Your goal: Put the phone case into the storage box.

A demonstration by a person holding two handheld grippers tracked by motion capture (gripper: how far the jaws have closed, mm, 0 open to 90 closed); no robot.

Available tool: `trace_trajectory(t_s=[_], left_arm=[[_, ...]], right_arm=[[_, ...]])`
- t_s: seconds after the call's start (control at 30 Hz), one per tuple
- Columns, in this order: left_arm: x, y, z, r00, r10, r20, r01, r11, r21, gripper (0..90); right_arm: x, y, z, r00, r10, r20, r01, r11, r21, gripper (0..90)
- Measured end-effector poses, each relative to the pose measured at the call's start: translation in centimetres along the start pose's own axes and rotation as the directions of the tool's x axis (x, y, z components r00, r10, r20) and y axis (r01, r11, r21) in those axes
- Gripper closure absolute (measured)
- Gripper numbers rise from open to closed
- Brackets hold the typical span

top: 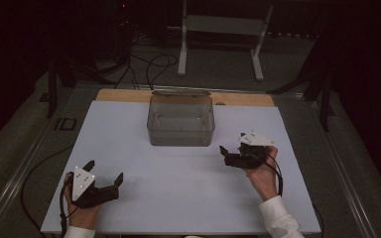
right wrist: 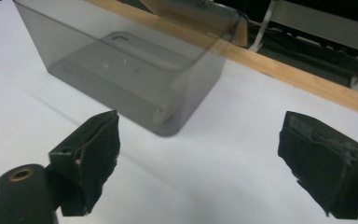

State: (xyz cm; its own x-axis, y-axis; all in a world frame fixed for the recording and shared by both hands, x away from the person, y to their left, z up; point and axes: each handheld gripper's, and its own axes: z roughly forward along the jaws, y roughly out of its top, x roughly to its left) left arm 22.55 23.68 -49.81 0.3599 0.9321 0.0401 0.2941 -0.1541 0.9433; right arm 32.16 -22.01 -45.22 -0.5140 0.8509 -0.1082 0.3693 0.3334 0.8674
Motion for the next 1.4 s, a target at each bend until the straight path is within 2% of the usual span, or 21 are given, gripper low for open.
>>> trace_trajectory(t_s=[0.03, 0.07, 0.1, 0.13, 0.27, 0.37, 0.47, 0.57, 0.7, 0.87, 0.97, 1.07, 1.17, 1.4], left_arm=[[0.0, 0.0, 0.0, 1.0, 0.0, 0.0, 0.0, 1.0, 0.0, 0.2], [0.0, 0.1, 0.0, 1.0, 0.0, 0.003, 0.0, 1.0, -0.005, 0.2], [0.0, 0.1, 0.0, 1.0, 0.0, 0.003, 0.0, 1.0, -0.005, 0.2], [0.0, 0.2, 0.1, 1.0, 0.002, 0.005, -0.002, 1.0, -0.004, 0.2], [0.0, 0.5, 0.1, 1.0, 0.004, 0.005, -0.004, 0.9999, -0.011, 0.2], [0.0, 0.7, 0.2, 1.0, 0.0, 0.003, 0.0, 0.9997, -0.024, 0.2], [0.0, 0.8, 0.2, 1.0, 0.001, 0.005, -0.001, 0.9994, -0.034, 0.2], [0.0, 0.9, 0.3, 1.0, 0.005, 0.007, -0.005, 0.9992, -0.04, 0.2], [0.0, 0.9, 0.3, 0.9998, 0.017, 0.009, -0.017, 0.9988, -0.047, 0.2], [0.1, 0.9, 0.2, 0.9995, 0.027, 0.013, -0.026, 0.9982, -0.053, 0.2], [0.0, 0.8, 0.1, 0.9992, 0.035, 0.016, -0.034, 0.9974, -0.063, 0.2], [0.0, 0.7, 0.0, 0.9989, 0.044, 0.015, -0.043, 0.9973, -0.061, 0.2], [-0.1, 0.5, 0.0, 0.9984, 0.056, 0.013, -0.055, 0.9972, -0.051, 0.2], [-0.3, 0.3, 0.2, 0.9981, 0.06, 0.012, -0.059, 0.9976, -0.035, 0.2]], right_arm=[[0.0, 0.0, 0.0, 1.0, 0.0, 0.0, 0.0, 1.0, 0.0, 13.1], [0.0, -0.9, -0.3, 0.9998, -0.013, 0.017, 0.013, 1.0, -0.002, 13.1], [0.0, -0.9, -0.3, 0.9998, -0.013, 0.017, 0.013, 1.0, -0.002, 13.1], [0.1, -1.8, -0.9, 0.9997, -0.01, 0.021, 0.011, 1.0, -0.018, 12.9], [0.4, -2.3, -1.7, 0.9996, -0.022, 0.017, 0.023, 0.998, -0.053, 12.7], [0.6, -3.1, -2.7, 1.0, -0.004, -0.002, 0.004, 0.994, -0.112, 13.3], [0.8, -4.0, -3.2, 1.0, -0.005, -0.007, 0.004, 0.991, -0.136, 13.0], [0.8, -4.7, -3.9, 0.9996, 0.022, -0.018, -0.025, 0.987, -0.16, 12.9], [0.7, -5.6, -4.6, 0.9997, 0.025, -0.006, -0.026, 0.979, -0.202, 12.4], [0.8, -6.5, -5.0, 0.9996, 0.011, -0.025, -0.016, 0.979, -0.203, 11.7], [0.6, -7.4, -5.4, 0.9979, 0.046, -0.045, -0.055, 0.975, -0.213, 11.3], [0.4, -7.5, -5.5, 0.9971, 0.061, -0.045, -0.069, 0.972, -0.222, 10.8], [0.4, -7.6, -5.5, 0.9978, 0.053, -0.04, -0.06, 0.973, -0.221, 10.2], [0.2, -7.7, -5.6, 0.9963, 0.07, -0.049, -0.08, 0.971, -0.226, 9.5]])
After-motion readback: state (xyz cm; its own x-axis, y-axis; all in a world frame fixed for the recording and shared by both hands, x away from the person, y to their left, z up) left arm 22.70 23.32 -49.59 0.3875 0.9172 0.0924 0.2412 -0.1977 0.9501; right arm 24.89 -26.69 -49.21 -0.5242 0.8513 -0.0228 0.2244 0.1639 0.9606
